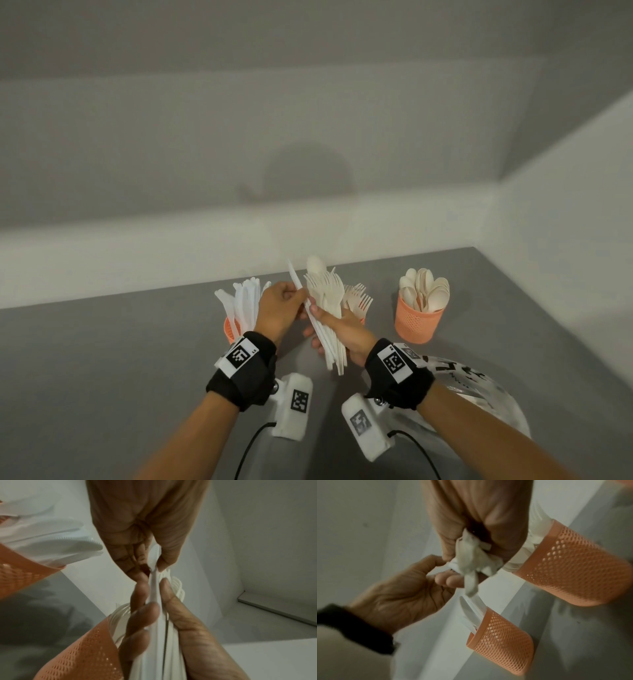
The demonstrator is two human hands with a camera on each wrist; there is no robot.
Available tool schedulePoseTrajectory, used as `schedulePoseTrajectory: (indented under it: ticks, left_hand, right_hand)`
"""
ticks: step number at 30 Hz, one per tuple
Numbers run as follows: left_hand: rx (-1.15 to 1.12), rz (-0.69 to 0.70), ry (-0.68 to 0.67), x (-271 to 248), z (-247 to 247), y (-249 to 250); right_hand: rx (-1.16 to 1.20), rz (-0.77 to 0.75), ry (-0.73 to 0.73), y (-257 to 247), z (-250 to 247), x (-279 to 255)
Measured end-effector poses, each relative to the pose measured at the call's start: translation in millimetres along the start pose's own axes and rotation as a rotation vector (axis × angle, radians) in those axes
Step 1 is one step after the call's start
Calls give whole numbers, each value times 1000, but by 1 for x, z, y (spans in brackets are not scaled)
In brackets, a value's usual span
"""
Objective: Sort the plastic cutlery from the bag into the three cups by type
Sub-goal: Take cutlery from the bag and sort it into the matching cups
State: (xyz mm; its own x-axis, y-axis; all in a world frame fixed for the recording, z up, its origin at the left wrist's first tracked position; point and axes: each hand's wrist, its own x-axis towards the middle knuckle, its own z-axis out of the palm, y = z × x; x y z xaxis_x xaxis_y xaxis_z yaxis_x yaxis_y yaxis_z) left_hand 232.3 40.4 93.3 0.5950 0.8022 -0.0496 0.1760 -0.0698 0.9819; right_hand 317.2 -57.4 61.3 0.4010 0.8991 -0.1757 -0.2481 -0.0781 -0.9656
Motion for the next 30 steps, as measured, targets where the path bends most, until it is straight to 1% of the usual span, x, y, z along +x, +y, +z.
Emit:
schedulePoseTrajectory:
  ticks: [2, 6, 9, 14, 16, 19, 21, 23, 26, 30]
  left_hand:
    - [-66, -10, -28, -3, -3, 2]
    - [-122, -30, -57, -4, -5, 1]
    - [-92, -3, -32, 0, -7, -2]
    - [-76, 63, -37, 3, -13, 1]
    - [-91, 99, 17, 5, -22, 5]
    - [-76, 236, 214, 9, -47, 16]
    - [27, 373, 340, 10, -68, 23]
    - [136, 480, 420, 11, -85, 27]
    - [258, 553, 460, 12, -101, 22]
    - [375, 585, 454, 9, -98, -1]
  right_hand:
    - [49, 2, -1, 0, -1, 0]
    - [-1, -2, 24, 1, -5, 0]
    - [-30, 3, 33, 2, -6, 0]
    - [-23, 14, 10, 3, -4, 1]
    - [12, 39, 8, 6, -5, 2]
    - [66, 91, 53, 11, -7, 5]
    - [62, 113, 81, 13, -9, 6]
    - [19, 129, 87, 13, -10, 5]
    - [9, 154, 54, 14, -7, 7]
    - [47, 171, 25, 14, -1, 9]
